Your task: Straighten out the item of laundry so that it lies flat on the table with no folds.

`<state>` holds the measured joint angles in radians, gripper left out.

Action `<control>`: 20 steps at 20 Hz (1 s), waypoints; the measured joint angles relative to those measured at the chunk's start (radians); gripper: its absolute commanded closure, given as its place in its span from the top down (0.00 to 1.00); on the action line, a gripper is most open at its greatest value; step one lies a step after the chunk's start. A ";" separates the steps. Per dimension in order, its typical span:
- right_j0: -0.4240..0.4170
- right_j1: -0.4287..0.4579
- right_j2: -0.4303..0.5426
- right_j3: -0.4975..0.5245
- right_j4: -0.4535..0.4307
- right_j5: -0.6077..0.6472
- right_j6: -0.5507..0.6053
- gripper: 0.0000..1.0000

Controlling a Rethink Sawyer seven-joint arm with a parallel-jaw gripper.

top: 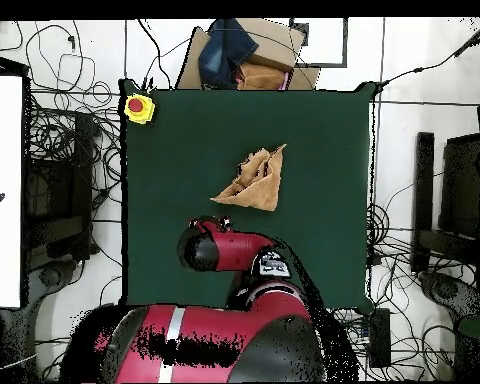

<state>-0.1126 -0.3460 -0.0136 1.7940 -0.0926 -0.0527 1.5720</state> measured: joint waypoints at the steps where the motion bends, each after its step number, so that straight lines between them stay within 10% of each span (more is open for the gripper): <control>1: -0.003 0.007 0.000 -0.007 0.000 -0.004 0.000 1.00; 20: -0.123 0.110 0.001 -0.102 -0.086 -0.013 0.000 1.00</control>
<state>-0.2354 -0.2356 -0.0130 1.6925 -0.1784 -0.0658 1.5720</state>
